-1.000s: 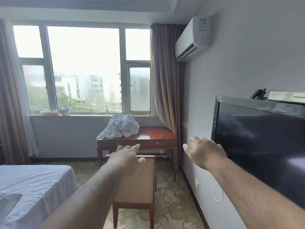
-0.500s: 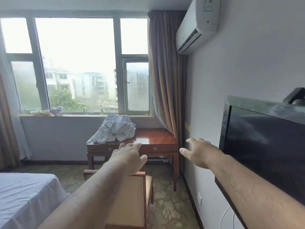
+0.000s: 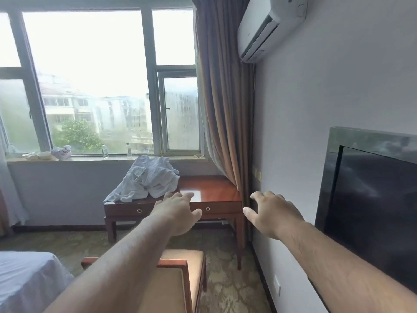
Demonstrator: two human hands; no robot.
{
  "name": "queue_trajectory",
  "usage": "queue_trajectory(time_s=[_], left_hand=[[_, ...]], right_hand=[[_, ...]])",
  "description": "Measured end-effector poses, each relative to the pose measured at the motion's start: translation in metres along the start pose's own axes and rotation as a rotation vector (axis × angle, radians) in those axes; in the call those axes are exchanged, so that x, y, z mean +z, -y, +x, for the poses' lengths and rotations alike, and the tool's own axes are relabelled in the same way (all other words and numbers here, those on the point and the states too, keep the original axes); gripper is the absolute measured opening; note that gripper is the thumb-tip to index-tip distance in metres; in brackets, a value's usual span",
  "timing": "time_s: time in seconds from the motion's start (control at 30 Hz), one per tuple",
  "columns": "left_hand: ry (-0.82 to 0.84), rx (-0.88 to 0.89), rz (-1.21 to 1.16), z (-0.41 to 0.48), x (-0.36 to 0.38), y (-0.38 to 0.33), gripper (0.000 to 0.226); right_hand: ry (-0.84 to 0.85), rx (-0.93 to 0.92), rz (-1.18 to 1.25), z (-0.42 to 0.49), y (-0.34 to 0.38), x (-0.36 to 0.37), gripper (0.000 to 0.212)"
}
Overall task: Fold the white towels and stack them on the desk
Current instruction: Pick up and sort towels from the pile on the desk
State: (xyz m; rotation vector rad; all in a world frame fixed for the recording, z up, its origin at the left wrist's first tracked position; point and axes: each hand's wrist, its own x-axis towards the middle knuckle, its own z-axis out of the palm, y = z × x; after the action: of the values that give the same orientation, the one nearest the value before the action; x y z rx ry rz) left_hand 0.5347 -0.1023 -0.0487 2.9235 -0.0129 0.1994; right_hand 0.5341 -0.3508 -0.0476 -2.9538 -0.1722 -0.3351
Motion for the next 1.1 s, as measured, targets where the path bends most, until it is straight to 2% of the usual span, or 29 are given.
queue_trajectory(time_s=[0.23, 0.53, 0.9, 1.1], left_hand=[[-0.064, 0.065, -0.019, 0.122, 0.017, 0.025, 0.056], [0.013, -0.009, 0.029, 0.293, 0.046, 0.076, 0.062], [-0.026, -0.012, 0.042, 0.452, 0.1, 0.079, 0.059], [-0.037, -0.054, 0.006, 0.523, 0.121, 0.07, 0.058]], right_hand=[[-0.026, 0.023, 0.011, 0.115, -0.001, 0.029, 0.058], [-0.02, 0.059, -0.076, 0.285, 0.006, 0.089, 0.051], [-0.075, 0.045, -0.04, 0.456, -0.017, 0.145, 0.044], [0.009, 0.072, -0.01, 0.544, -0.05, 0.173, 0.047]])
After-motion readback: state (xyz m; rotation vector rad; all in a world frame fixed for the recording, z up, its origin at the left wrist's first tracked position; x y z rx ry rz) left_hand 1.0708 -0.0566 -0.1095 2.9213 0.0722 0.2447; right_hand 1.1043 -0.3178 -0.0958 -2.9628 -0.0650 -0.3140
